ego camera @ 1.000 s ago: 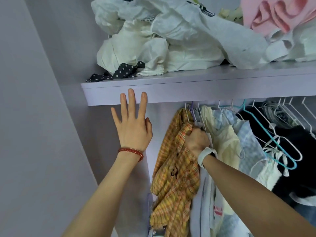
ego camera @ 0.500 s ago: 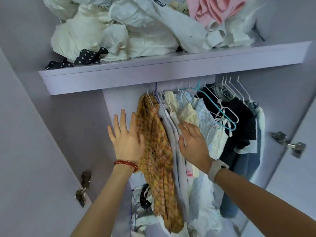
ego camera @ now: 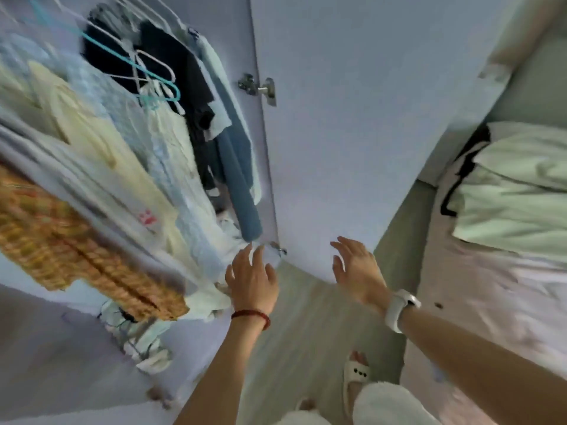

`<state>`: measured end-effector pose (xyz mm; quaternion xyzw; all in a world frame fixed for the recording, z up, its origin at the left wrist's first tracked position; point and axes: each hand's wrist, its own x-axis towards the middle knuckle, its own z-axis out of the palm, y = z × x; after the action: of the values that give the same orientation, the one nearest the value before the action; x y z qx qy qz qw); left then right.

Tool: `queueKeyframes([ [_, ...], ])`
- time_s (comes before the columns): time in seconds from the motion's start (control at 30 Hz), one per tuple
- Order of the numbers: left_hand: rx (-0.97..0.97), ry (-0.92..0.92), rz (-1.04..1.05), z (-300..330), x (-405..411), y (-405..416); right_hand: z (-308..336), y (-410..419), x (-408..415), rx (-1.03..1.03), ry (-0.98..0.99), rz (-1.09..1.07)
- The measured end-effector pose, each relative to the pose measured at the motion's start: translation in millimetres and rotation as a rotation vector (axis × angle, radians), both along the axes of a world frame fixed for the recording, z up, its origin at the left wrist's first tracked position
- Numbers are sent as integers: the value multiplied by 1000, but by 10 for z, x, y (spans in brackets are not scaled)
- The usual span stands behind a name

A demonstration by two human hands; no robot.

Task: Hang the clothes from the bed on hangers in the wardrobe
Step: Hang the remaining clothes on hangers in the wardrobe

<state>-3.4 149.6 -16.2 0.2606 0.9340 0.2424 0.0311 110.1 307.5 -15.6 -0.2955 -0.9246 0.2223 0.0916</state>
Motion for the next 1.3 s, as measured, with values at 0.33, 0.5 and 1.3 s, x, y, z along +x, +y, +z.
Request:
queueKeyframes([
  [0.33,-112,-142,-781,-411,1816,2226,-616,942,2855,-285,-132,-847],
  [0.5,-249,-205,-1098,-648,2962,3204,-878,1357,4097,-387,-86,-1203],
  [1.3,-1134,-79,-1574,-2145,4855,4244,-2321,3020,6804,-673,150,-2014],
])
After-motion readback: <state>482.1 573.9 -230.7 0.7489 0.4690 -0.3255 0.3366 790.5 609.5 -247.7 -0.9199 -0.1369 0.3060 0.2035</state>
